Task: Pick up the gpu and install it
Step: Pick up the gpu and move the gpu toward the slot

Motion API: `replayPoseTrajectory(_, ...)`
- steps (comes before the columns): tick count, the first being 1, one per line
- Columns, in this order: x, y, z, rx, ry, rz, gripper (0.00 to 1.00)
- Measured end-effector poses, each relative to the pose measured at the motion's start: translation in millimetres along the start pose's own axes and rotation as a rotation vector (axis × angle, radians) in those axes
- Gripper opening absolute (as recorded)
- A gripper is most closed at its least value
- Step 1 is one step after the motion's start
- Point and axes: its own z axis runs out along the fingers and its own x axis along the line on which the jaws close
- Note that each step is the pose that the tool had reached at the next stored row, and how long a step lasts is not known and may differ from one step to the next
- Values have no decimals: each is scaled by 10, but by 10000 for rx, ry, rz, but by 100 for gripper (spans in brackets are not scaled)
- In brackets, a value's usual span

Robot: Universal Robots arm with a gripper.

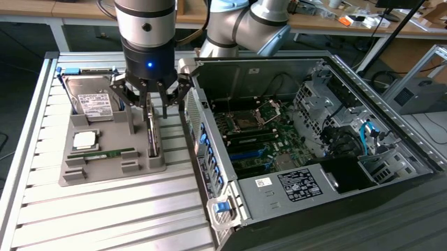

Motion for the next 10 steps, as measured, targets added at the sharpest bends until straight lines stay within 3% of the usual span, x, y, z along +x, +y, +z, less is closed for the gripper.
replayPoseTrajectory(10,1,-1,38,-1,0,0,42)
